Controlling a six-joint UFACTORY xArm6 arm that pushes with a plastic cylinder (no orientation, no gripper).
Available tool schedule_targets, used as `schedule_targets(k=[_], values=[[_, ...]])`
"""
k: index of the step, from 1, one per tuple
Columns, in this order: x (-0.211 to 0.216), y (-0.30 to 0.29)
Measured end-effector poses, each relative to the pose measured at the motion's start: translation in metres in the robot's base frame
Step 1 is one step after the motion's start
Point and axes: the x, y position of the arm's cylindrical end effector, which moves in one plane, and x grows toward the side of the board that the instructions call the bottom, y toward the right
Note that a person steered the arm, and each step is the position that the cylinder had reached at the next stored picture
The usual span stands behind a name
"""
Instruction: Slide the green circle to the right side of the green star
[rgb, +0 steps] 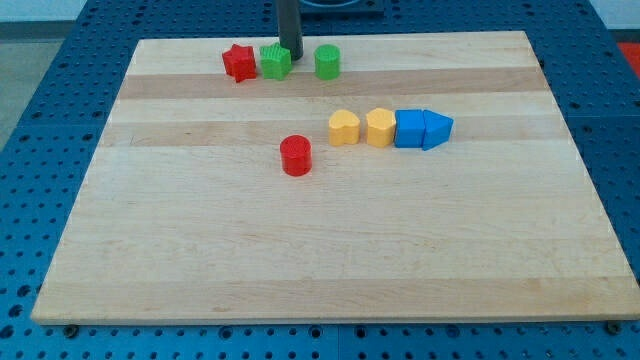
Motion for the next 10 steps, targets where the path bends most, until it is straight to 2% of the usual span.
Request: schedule_targets(k=[2,3,5,7,8,10], values=[[0.000,0.000],[-0.019,0.009],[-0.023,0.062],[0.009,0.064],[0.009,0.072],[0.030,0.120]])
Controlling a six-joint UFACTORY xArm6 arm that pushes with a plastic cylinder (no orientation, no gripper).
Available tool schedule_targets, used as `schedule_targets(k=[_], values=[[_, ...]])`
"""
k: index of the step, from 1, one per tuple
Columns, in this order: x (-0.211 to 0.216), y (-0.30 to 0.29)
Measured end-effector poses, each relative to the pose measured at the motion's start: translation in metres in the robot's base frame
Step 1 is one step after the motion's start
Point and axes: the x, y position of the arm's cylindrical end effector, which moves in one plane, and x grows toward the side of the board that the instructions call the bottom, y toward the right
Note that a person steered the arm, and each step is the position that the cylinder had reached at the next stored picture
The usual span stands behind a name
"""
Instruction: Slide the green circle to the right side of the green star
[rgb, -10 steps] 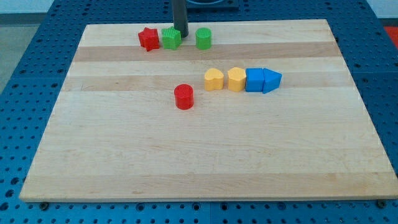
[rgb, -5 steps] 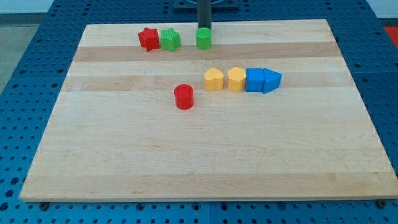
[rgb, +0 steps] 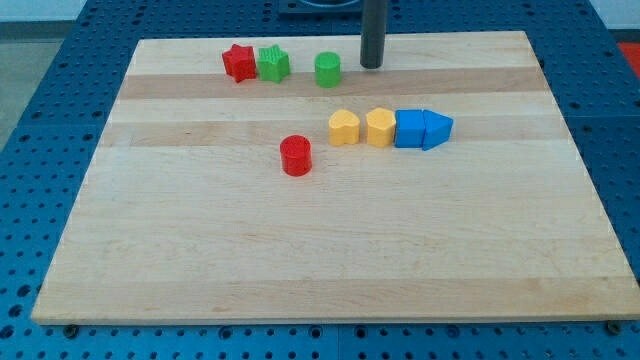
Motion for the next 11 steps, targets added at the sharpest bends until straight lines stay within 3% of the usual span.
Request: schedule_targets(k=[1,9,11], values=[[0.020,0.000],[0.021,-0.068],[0.064,-0.079]])
